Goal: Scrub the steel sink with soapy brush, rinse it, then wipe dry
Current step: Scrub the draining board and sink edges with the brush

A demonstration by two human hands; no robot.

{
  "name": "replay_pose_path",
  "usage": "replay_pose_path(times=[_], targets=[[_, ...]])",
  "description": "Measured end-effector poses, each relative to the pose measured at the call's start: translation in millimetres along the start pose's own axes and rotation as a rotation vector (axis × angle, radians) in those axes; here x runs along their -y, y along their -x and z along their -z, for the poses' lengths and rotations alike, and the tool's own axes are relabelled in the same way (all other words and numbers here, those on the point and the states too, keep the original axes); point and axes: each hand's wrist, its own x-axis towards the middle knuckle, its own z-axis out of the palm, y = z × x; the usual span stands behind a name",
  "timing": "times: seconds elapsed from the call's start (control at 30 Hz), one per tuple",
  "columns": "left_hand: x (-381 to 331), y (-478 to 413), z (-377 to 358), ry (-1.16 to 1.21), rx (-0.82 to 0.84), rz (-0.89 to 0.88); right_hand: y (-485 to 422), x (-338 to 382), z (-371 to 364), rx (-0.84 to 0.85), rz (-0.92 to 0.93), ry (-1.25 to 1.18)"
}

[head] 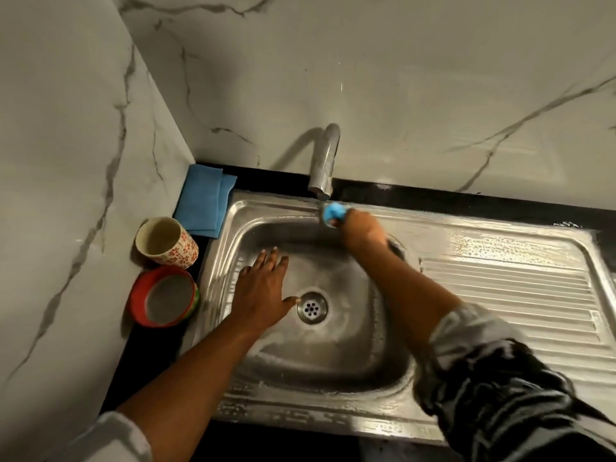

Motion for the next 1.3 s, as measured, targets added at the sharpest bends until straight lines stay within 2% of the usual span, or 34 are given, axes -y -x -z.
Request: replay_pose_path(times=[0.1,0.17,0.33,0.43,0.5,0.6,0.7,0.77,0.83,1.0,1.1,1.2,1.3], targets=[[-0.3,4.2,-9.1,-0.032,0.035,0.002,-6.9,57.4,-25.7,0.022,0.099,0.015],[3.8,7.8,-10.7,-0.007,0.047,0.015,-11.4,49.2,-21.8,0.026,0.092,0.021],[13.7,16.6,-17.2,0.097,0.017,0.024,5.1,-66.1,9.5,-0.105,-0.193,0.02],[17.5,17.6,-21.8,0.111,0.014,0.022,6.4,-81.7,24.0,-0.132,-0.319,0.018],[15.7,16.2,-24.0,0.125,0.012,0.012,5.5,-49.4,18.3,-0.111,-0.255,0.012],[8.6,14.7,-29.0,0.116,0.022,-0.007,2.8,25.5,-13.4,-0.063,-0.065,0.041],[6.5,17.1,-31.6,0.088,0.054,-0.021,-5.5,98.0,-44.0,0.058,0.12,0.057],[10.0,18.8,-29.6,0.067,0.053,-0.02,-12.7,119.3,-45.9,0.079,0.17,0.05],[15.5,21.7,-26.5,0.078,0.052,-0.015,-15.6,105.0,-40.5,0.073,0.115,-0.023],[20.2,24.4,-28.8,0.163,0.032,-0.025,3.2,-16.3,-10.6,-0.045,-0.244,-0.145],[18.7,25.0,-32.9,0.212,0.01,-0.039,13.8,-50.2,14.1,-0.075,-0.4,-0.193],[16.7,24.6,-34.7,0.216,0.013,-0.062,7.8,-24.3,11.5,-0.081,-0.387,-0.122],[14.8,24.0,-36.6,0.205,0.044,-0.065,3.4,29.7,-18.1,-0.08,-0.241,-0.06]])
